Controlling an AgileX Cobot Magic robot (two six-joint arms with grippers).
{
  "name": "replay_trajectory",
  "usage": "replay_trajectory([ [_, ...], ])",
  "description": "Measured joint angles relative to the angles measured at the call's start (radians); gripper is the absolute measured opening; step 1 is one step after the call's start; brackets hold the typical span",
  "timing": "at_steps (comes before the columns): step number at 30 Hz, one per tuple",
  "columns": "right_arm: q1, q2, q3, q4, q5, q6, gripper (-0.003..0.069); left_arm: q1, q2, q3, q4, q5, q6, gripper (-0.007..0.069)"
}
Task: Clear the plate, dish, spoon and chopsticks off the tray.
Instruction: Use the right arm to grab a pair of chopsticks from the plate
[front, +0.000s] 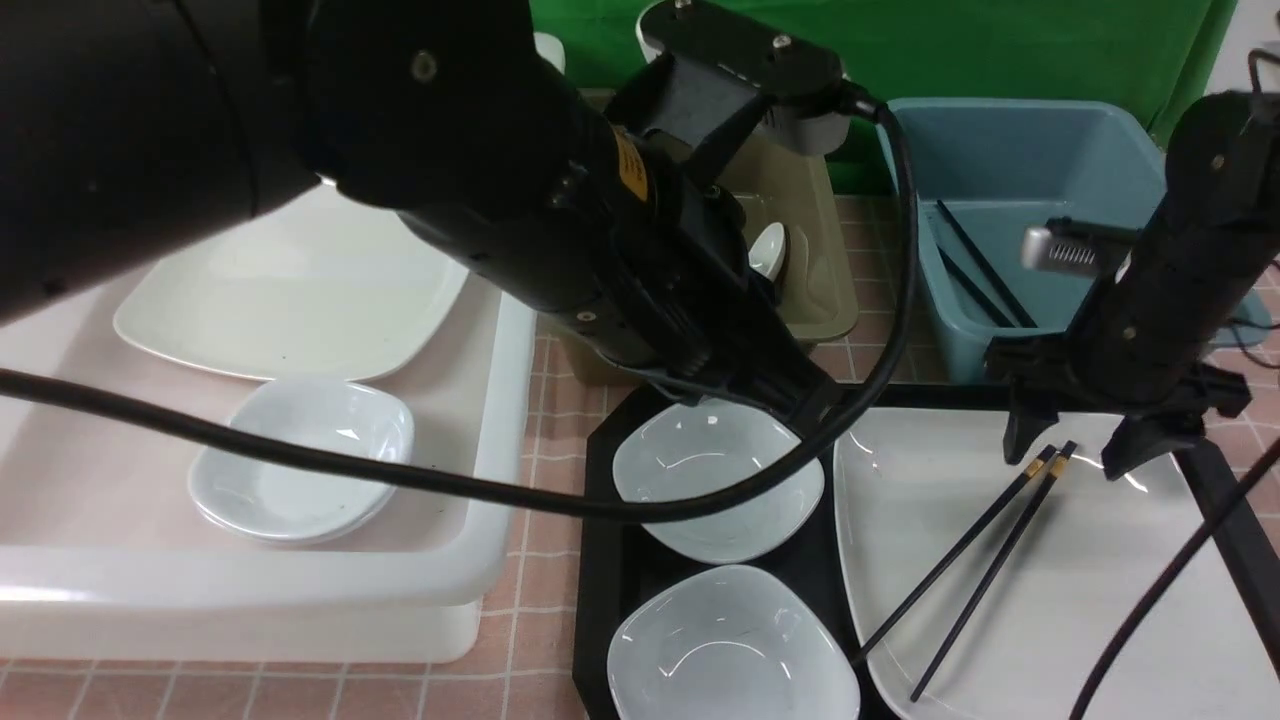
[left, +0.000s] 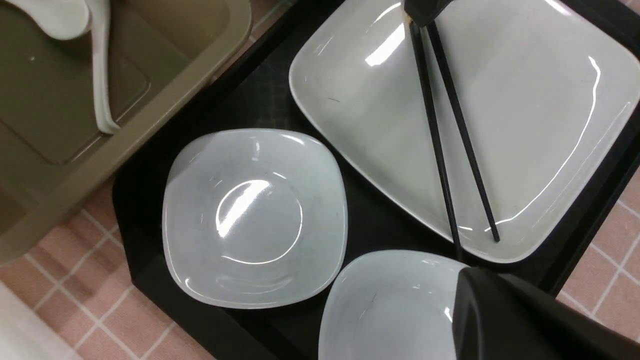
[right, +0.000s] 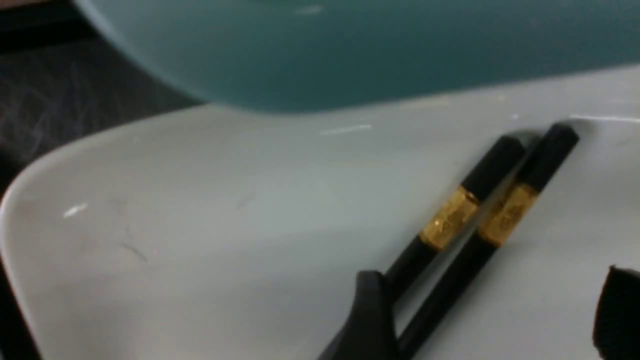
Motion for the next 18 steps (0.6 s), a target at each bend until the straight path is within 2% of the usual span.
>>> replay_trajectory([
  [10, 0.000, 0.079, -0.004, 0.001, -0.012, 0.030, 0.0587, 0.000, 0.000, 0.000, 0.012, 0.000, -0.009, -0.0003],
  [13, 0.000, 0.082, -0.009, -0.003, -0.003, 0.030, 0.0545, 0.000, 0.000, 0.000, 0.012, 0.000, -0.015, -0.0003],
  [15, 0.000, 0.083, -0.009, -0.008, 0.006, 0.030, 0.0454, 0.000, 0.000, 0.000, 0.013, 0.000, -0.019, -0.0003],
  [16, -0.001, 0.083, -0.009, -0.009, 0.019, 0.029, 0.0321, 0.000, 0.000, 0.000, 0.013, -0.001, -0.020, -0.0003],
  [17, -0.001, 0.083, -0.009, -0.009, 0.020, 0.029, 0.0321, 0.000, 0.000, 0.000, 0.013, -0.001, -0.021, -0.0003],
  [18, -0.001, 0.083, -0.009, -0.009, 0.033, 0.022, 0.0204, 0.000, 0.000, 0.000, 0.013, -0.001, -0.022, -0.0003],
])
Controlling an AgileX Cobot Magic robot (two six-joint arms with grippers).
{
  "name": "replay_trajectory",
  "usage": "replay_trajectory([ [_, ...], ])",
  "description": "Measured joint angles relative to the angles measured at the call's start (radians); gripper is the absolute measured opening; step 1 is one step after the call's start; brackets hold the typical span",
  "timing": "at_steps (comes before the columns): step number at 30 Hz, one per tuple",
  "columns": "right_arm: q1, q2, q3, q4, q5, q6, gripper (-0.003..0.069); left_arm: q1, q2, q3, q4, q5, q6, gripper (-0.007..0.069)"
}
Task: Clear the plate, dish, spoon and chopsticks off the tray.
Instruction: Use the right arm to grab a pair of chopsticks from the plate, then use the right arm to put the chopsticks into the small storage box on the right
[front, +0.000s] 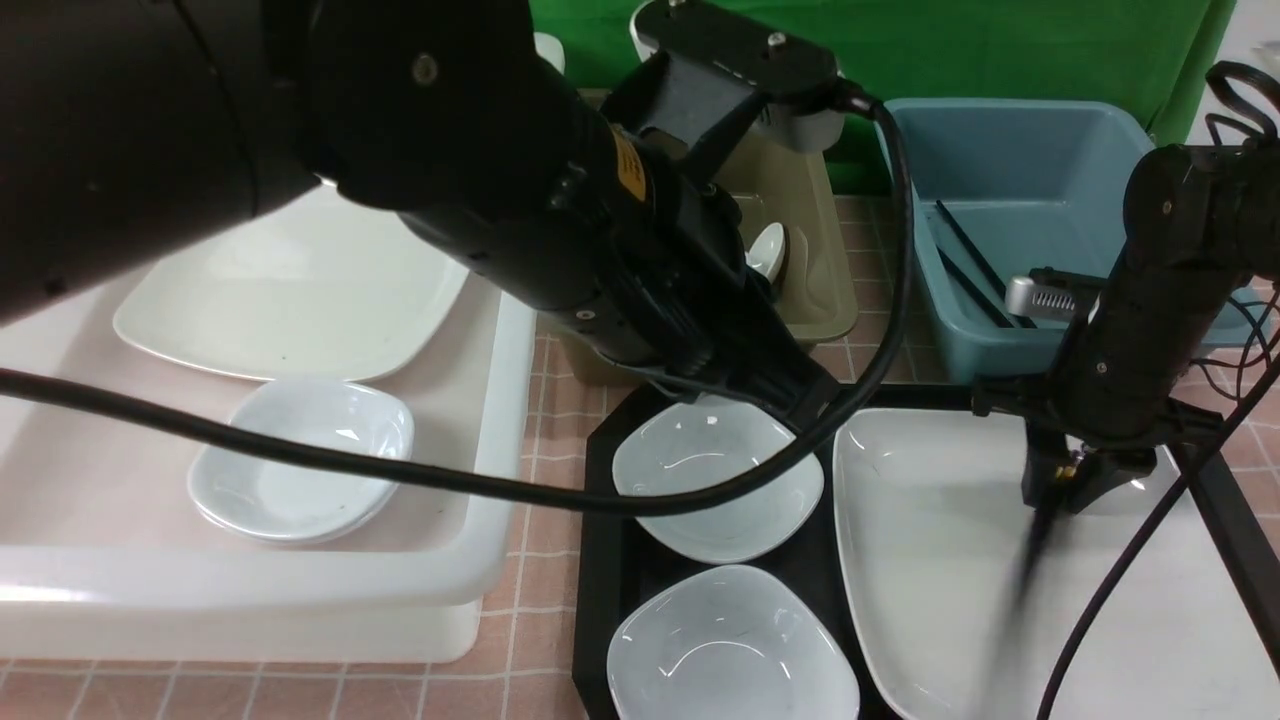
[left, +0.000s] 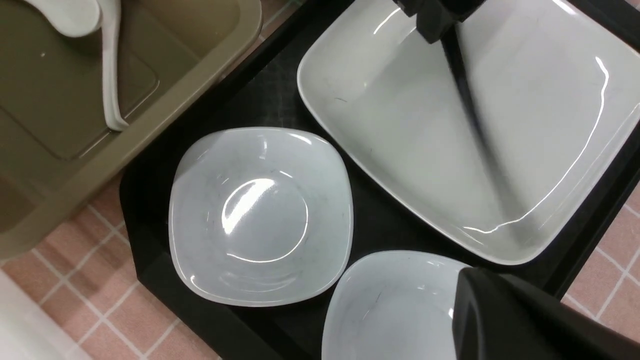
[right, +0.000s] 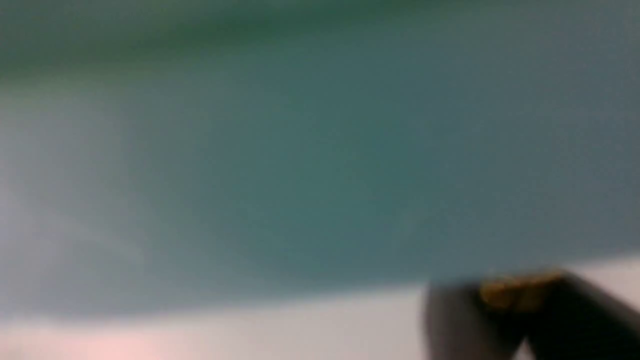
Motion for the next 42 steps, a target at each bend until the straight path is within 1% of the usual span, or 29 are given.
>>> replay_trajectory([
  [1, 0.000, 0.000, 0.000, 0.005, 0.004, -0.008, 0.0167, 0.000, 0.000, 0.000, 0.000, 0.000, 0.000, -0.0003],
  [3, 0.000, 0.000, 0.000, 0.007, 0.010, -0.019, 0.0188, 0.000, 0.000, 0.000, 0.000, 0.000, -0.001, -0.0003],
  [7, 0.000, -0.001, 0.000, 0.017, 0.018, -0.034, 0.0188, 0.000, 0.000, 0.000, 0.000, -0.001, -0.004, -0.0003],
  [14, 0.000, -0.083, 0.005, 0.082, 0.097, -0.134, 0.0188, 0.000, 0.000, 0.000, -0.002, -0.028, -0.004, -0.0003],
  [15, 0.000, -0.143, 0.005, 0.095, 0.110, -0.157, 0.0188, 0.000, 0.000, 0.000, -0.012, -0.069, -0.004, -0.0003],
  [16, 0.000, -0.151, 0.005, 0.098, 0.112, -0.157, 0.0188, 0.000, 0.000, 0.000, -0.013, -0.075, -0.004, -0.0003],
  [18, 0.000, -0.234, 0.005, 0.105, 0.104, -0.179, 0.0188, 0.000, 0.000, 0.000, -0.019, -0.160, -0.004, -0.0003],
  [20, -0.004, -0.306, -0.012, 0.106, 0.067, -0.188, 0.0188, 0.000, 0.001, 0.000, -0.019, -0.299, -0.004, -0.0003],
  [21, -0.005, -0.316, -0.019, 0.106, 0.057, -0.191, 0.0188, 0.000, 0.001, 0.000, -0.019, -0.312, -0.004, -0.0003],
  [22, -0.018, -0.343, -0.060, 0.109, 0.011, -0.197, 0.0188, 0.000, 0.004, 0.000, -0.019, -0.428, -0.004, -0.0003],
  [23, -0.018, -0.343, -0.060, 0.109, 0.011, -0.197, 0.0188, 0.000, 0.006, 0.000, -0.019, -0.443, -0.004, -0.0003],
  [24, -0.037, -0.351, -0.113, 0.110, -0.045, -0.202, 0.0188, 0.000, 0.012, 0.000, -0.019, -0.551, -0.004, -0.0003],
  [26, -0.063, -0.341, -0.174, 0.109, -0.164, -0.204, 0.0188, 0.000, 0.027, 0.000, -0.010, -0.691, -0.004, -0.0003],
  [29, -0.092, -0.307, -0.242, 0.109, -0.355, -0.204, 0.0188, 0.000, 0.055, 0.000, 0.021, -0.789, -0.004, -0.0003],
  [30, -0.094, -0.304, -0.245, 0.109, -0.368, -0.204, 0.0188, 0.000, 0.057, 0.000, 0.024, -0.792, -0.004, -0.0003],
  [31, -0.104, -0.273, -0.267, 0.109, -0.483, -0.204, 0.0188, 0.000, 0.074, 0.000, 0.031, -0.799, -0.004, -0.0003],
  [32, -0.108, -0.254, -0.273, 0.108, -0.542, -0.202, 0.0188, 0.000, 0.083, 0.000, 0.038, -0.795, -0.004, -0.0003],
  [33, -0.108, -0.250, -0.273, 0.108, -0.542, -0.202, 0.0188, 0.000, 0.083, 0.000, 0.039, -0.792, -0.004, -0.0003],
  [35, -0.117, -0.196, -0.280, 0.108, -0.655, -0.201, 0.0188, 0.000, 0.106, 0.000, 0.072, -0.747, -0.004, -0.0003],
  [40, -0.129, -0.087, -0.280, 0.108, -0.774, -0.200, 0.0188, 0.000, 0.142, 0.001, 0.098, -0.643, -0.004, -0.0003],
  [42, -0.132, -0.059, -0.280, 0.108, -0.785, -0.200, 0.0188, 0.000, 0.148, 0.001, 0.101, -0.623, -0.004, -0.0003],
])
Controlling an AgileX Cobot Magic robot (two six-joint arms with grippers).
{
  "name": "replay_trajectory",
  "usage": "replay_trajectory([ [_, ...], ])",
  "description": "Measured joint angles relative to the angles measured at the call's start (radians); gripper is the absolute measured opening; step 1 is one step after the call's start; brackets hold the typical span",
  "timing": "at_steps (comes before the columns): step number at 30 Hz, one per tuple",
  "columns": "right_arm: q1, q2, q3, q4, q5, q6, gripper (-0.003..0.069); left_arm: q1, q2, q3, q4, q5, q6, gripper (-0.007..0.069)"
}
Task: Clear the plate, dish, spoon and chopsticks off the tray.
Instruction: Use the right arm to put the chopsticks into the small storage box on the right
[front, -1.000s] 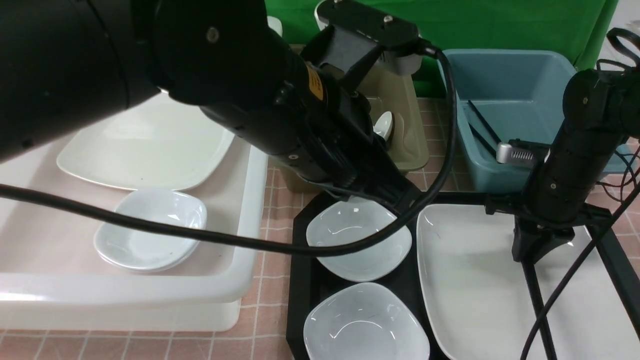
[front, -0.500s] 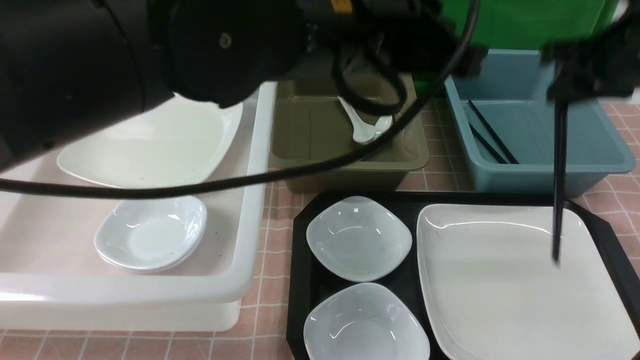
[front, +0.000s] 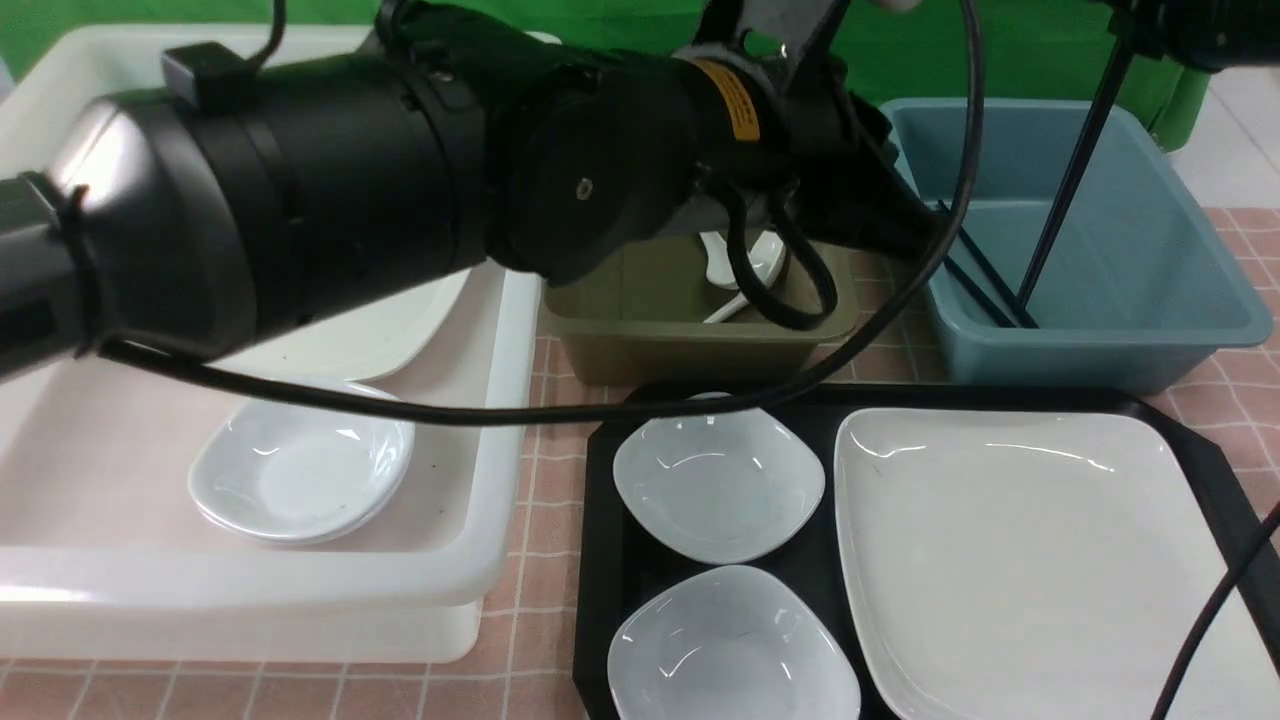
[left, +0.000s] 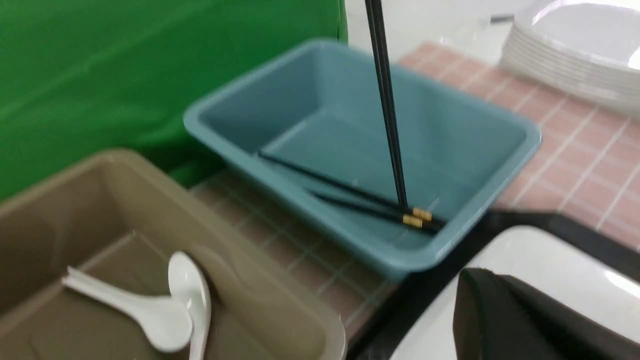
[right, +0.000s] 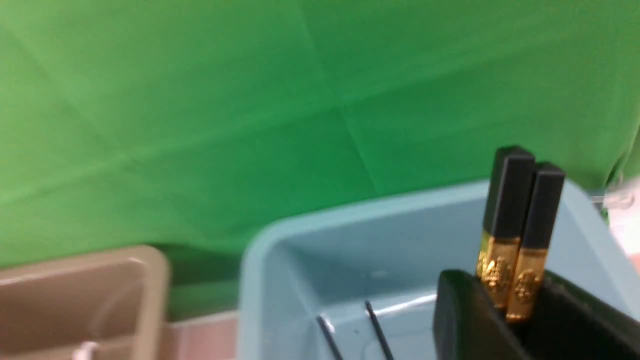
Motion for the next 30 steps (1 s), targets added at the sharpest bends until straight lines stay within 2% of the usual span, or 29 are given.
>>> replay_trajectory([
  [8, -0.001, 0.069, 0.000, 0.001, 0.014, 0.020, 0.0203, 0.000, 0.001, 0.000, 0.004, 0.039, 0.000, -0.0003],
  [11, -0.001, 0.074, 0.000, 0.001, 0.053, 0.026, 0.0338, 0.000, -0.001, 0.000, 0.004, 0.094, 0.000, -0.0003],
  [13, -0.001, 0.061, 0.000, 0.001, 0.099, 0.026, 0.0401, 0.000, -0.012, 0.000, 0.004, 0.143, 0.000, -0.0003],
  [18, -0.001, -0.014, 0.000, 0.001, 0.254, 0.025, 0.0435, 0.000, -0.054, -0.015, 0.005, 0.293, 0.000, -0.0003],
  [20, -0.001, -0.117, -0.001, 0.003, 0.437, 0.006, 0.0394, 0.000, -0.088, -0.034, 0.005, 0.456, -0.002, -0.0003],
  [21, -0.001, -0.125, -0.001, 0.002, 0.437, 0.002, 0.0388, 0.000, -0.088, -0.035, 0.005, 0.469, -0.002, -0.0003],
  [22, -0.001, -0.192, -0.002, 0.016, 0.570, -0.041, 0.0322, 0.000, -0.098, -0.046, -0.001, 0.584, -0.003, -0.0003],
  [24, -0.001, -0.256, -0.005, 0.048, 0.717, -0.104, 0.0228, 0.000, -0.099, -0.050, -0.018, 0.699, -0.004, -0.0003],
  [25, 0.001, -0.300, -0.007, 0.076, 0.810, -0.150, 0.0149, 0.000, -0.094, -0.050, -0.027, 0.779, -0.004, -0.0003],
  [27, 0.011, -0.359, -0.007, 0.107, 0.926, -0.208, 0.0065, 0.000, -0.082, -0.050, -0.040, 0.874, -0.004, -0.0003],
  [30, 0.057, -0.460, 0.033, 0.139, 1.006, -0.260, 0.0030, 0.000, -0.049, -0.050, -0.042, 0.925, -0.001, -0.0003],
])
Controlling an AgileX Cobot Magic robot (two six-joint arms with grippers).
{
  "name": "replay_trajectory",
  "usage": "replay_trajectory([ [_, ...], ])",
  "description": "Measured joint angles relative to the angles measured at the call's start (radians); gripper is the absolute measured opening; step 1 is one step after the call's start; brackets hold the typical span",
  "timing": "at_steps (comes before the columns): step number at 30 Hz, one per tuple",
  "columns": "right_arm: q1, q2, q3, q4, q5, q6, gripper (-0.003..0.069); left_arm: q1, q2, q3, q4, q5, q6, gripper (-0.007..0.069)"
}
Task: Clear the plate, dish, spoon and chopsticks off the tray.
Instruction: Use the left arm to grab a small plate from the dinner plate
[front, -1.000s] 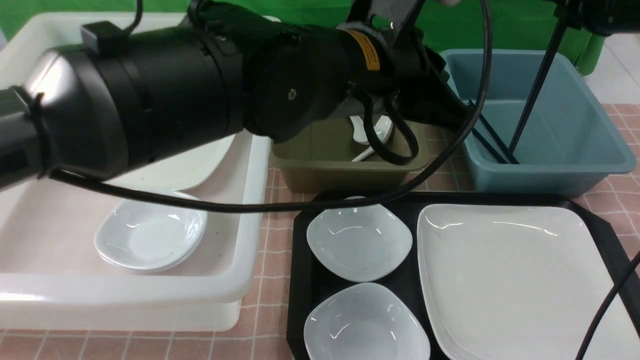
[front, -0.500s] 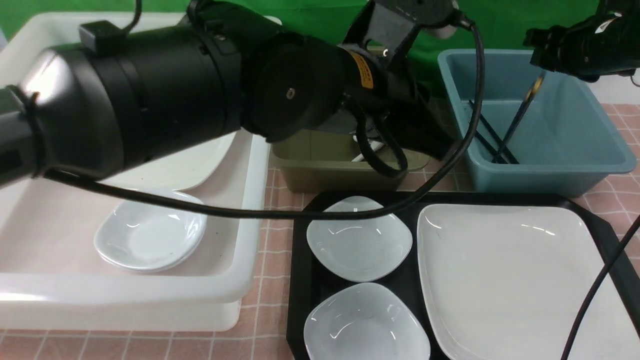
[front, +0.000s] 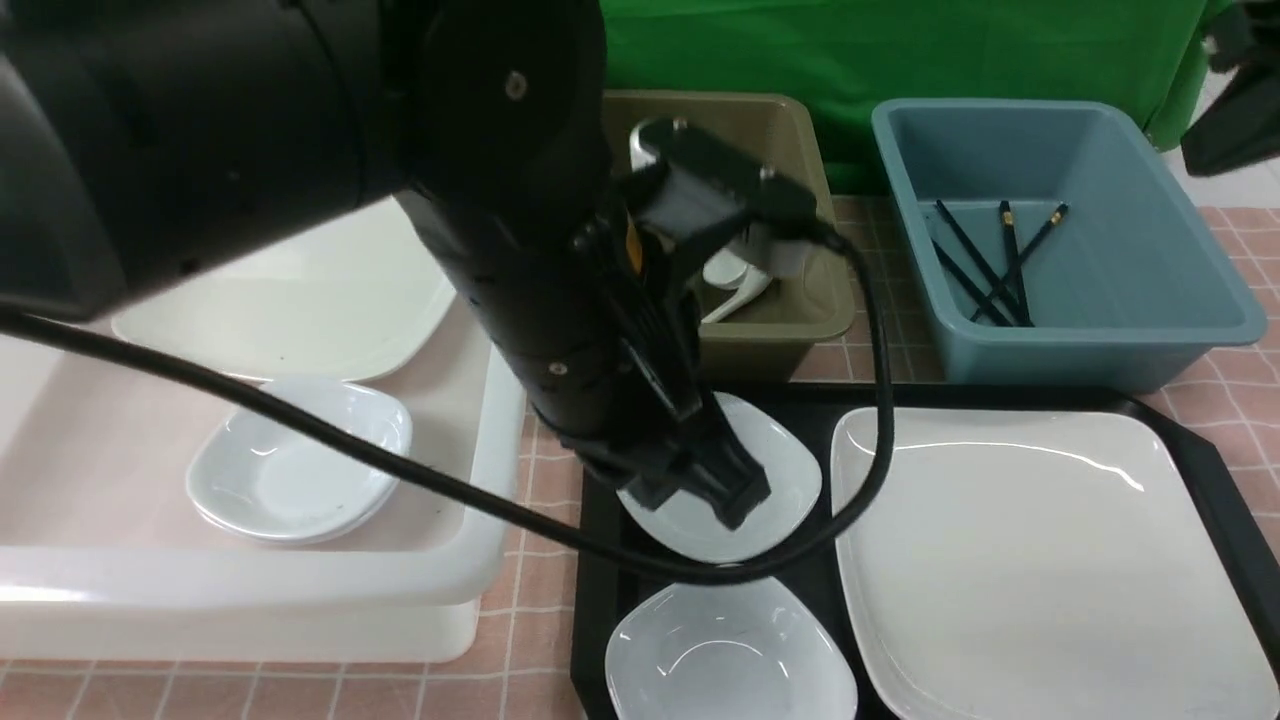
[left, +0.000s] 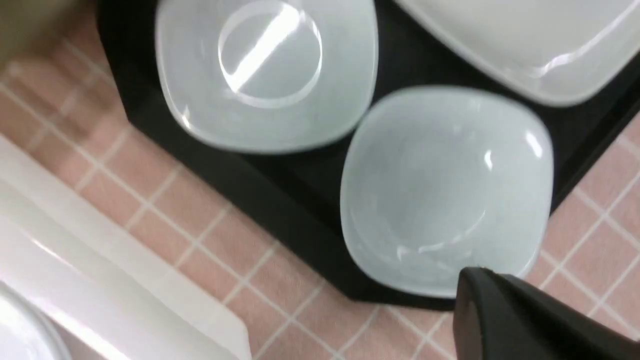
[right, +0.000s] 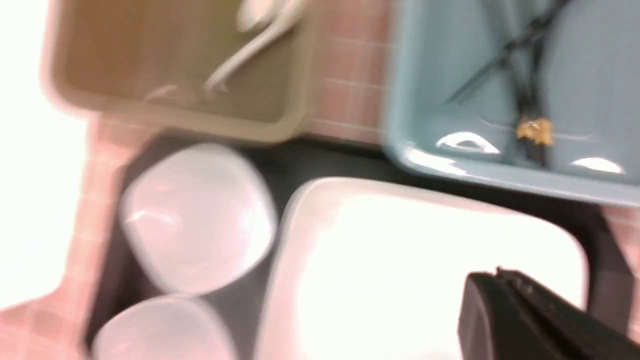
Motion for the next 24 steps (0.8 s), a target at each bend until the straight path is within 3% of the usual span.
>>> replay_trajectory([
  [8, 0.170, -0.275, 0.291, 0.016, 0.000, -0.070, 0.0030, 0.000, 0.116, 0.000, -0.029, -0.033, 0.062, 0.0029],
  [11, 0.223, -0.364, 0.421, 0.016, -0.003, -0.093, 0.0030, 0.000, 0.181, 0.000, -0.036, -0.040, 0.088, 0.0102],
  [19, 0.273, -0.528, 0.593, 0.018, -0.016, -0.173, 0.0030, 0.000, 0.298, 0.000, -0.002, -0.119, 0.126, 0.0409],
  [24, 0.273, -0.572, 0.603, 0.020, -0.031, -0.198, 0.0030, 0.000, 0.346, -0.001, 0.004, -0.144, 0.132, 0.0486],
])
